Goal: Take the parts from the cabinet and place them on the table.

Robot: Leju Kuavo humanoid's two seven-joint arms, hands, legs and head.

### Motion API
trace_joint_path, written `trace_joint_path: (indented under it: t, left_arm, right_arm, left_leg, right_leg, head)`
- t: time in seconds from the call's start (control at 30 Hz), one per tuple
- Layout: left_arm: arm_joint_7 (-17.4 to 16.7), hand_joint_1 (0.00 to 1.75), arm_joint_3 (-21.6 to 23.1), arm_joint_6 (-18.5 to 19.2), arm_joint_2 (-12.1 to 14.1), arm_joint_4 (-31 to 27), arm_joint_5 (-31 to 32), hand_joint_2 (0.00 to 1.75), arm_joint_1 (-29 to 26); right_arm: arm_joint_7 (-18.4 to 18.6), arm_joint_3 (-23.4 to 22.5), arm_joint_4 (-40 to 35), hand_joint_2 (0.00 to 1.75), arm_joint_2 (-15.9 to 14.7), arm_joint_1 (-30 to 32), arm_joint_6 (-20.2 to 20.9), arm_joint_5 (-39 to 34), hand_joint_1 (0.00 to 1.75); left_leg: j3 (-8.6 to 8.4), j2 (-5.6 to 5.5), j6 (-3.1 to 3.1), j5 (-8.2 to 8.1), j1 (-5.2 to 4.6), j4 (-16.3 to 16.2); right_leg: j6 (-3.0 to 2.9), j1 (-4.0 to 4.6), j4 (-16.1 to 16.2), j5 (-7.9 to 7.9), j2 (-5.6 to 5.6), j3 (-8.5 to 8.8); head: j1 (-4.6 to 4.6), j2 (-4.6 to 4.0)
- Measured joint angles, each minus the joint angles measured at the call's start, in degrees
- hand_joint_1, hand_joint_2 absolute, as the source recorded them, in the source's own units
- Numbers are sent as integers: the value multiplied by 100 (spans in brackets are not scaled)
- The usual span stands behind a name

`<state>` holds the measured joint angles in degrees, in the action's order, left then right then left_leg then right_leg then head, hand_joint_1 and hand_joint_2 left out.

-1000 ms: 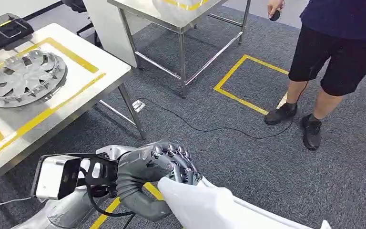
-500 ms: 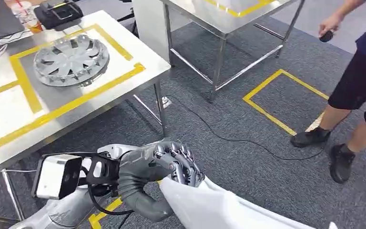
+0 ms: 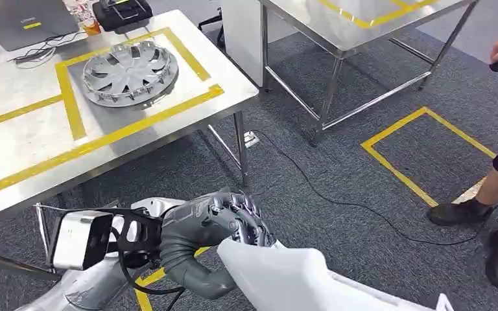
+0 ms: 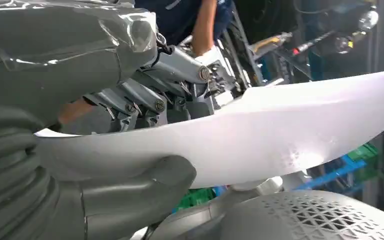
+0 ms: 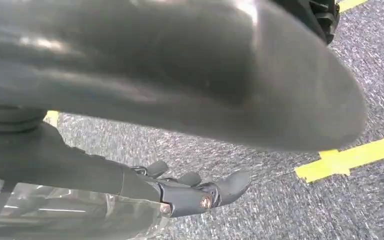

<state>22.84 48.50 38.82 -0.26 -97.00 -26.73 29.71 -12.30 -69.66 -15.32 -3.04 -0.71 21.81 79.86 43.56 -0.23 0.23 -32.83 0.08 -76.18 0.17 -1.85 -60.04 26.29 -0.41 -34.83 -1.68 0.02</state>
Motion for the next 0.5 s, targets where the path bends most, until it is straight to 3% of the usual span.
trace_joint_path:
  t: [0.03,0.07,0.13,0.17,0.2,0.23,0.3,0.33,0.37,0.4,0.47,0.5]
  left_arm:
    - [0,154,0,0,11,11,0,175,-2]
    - [0,154,0,0,17,17,2,175,-1]
    - [11,154,0,0,17,20,-2,175,8]
    - [18,154,-2,0,15,20,-11,175,23]
    - [28,154,-4,0,15,20,-20,175,25]
    - [31,154,-4,0,13,20,-20,175,46]
    - [31,154,-9,0,24,22,-22,175,44]
    - [35,154,-13,0,22,17,-24,175,46]
    - [35,154,-20,0,9,17,-24,175,26]
    - [39,154,-15,-2,9,22,-33,175,51]
    - [37,154,-2,-11,2,31,-22,175,70]
    - [28,154,7,-18,4,39,-20,175,48]
  right_arm:
    - [37,-28,0,0,0,-1,4,-11,0]
    - [57,-37,0,0,2,-4,15,-15,0]
    - [92,-52,-4,0,13,-11,70,-24,0]
    - [98,-59,-7,0,26,-9,94,-35,0]
    - [103,-66,-4,0,107,-11,116,-50,0]
    - [111,-79,-33,0,70,-10,120,-63,0]
    - [116,-107,-48,0,103,-10,144,-68,0]
    - [116,-109,-57,0,120,-18,168,-68,0]
    - [116,-109,-61,0,131,-15,179,-63,0]
    - [116,-111,-79,0,125,-12,197,-63,0]
    - [116,-118,-94,0,118,8,195,-63,0]
    - [118,-122,-105,0,100,29,195,-63,0]
  left_leg:
    - [90,4,5,50,8,-99]
    - [32,7,20,224,9,85]
    - [-446,16,127,780,-15,1080]
    - [-680,57,221,925,-61,1554]
    - [-734,147,269,800,-93,1618]
    - [-744,136,275,806,-135,1687]
    - [-756,101,286,800,-167,1714]
    - [-836,77,322,827,-165,1836]
    - [-1026,36,276,930,-70,2036]
    - [-1089,6,300,948,-90,2105]
    - [-1090,-64,305,941,-98,2101]
    - [-1087,-124,309,933,-102,2098]
  right_leg:
    - [-6,8,0,7,-33,6]
    - [-7,20,0,24,-53,21]
    - [-13,58,6,50,-73,88]
    - [-11,56,18,63,-80,115]
    - [8,70,40,65,-96,120]
    - [35,23,51,63,-109,111]
    - [99,8,96,66,-165,147]
    - [137,35,182,45,-179,218]
    - [126,40,98,55,-141,185]
    - [113,53,-75,146,-63,91]
    - [65,50,-875,478,-14,-347]
    - [68,45,-1291,608,-8,-589]
  head:
    - [2,0]
    - [0,0]
    - [0,0]
    - [0,0]
    - [51,0]
    - [30,0]
    - [2,0]
    - [-2,0]
    - [29,0]
    - [18,0]
    - [55,0]
    - [48,0]
